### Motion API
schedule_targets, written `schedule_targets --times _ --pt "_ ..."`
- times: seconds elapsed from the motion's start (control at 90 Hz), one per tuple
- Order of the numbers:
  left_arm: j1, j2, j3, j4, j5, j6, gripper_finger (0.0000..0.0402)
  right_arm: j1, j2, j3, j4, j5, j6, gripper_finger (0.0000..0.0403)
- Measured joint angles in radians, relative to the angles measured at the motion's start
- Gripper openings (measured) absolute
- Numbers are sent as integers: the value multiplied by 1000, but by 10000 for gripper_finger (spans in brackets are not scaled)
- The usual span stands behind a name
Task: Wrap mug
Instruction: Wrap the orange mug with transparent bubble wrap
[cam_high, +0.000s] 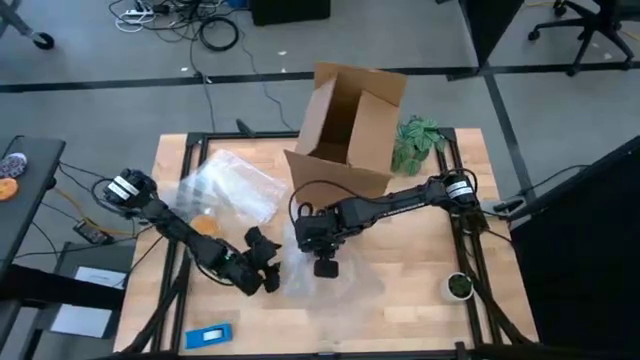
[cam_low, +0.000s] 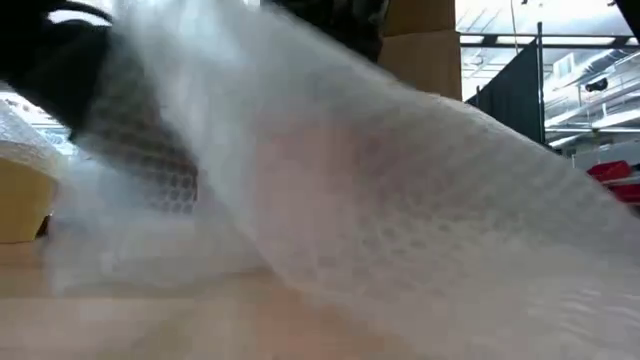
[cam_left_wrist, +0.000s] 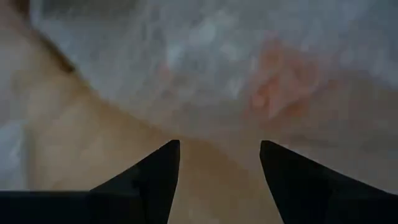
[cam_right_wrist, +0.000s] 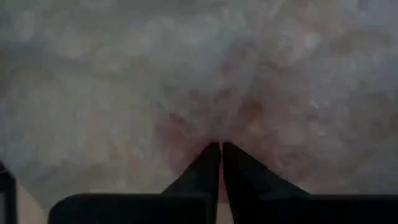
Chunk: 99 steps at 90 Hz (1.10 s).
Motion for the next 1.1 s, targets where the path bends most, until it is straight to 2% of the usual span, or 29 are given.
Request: schedule_targets --times 0.211,0.422,0.611,0.722,0.9,1.1 --pt "9 1 4 -6 3 35 209 51 0 173 -162 9 -8 0" --pt "8 1 4 -7 13 35 209 166 -2 337 -342 101 53 0" --pt "8 1 4 -10 18 35 209 314 -3 357 -532 250 287 1" --pt "8 1 4 -10 18 35 209 393 -4 329 -613 284 481 10" --pt "8 1 4 -9 18 35 209 493 -3 269 -615 270 722 57" --pt "8 1 4 -9 18 38 209 534 -3 146 -584 272 864 154"
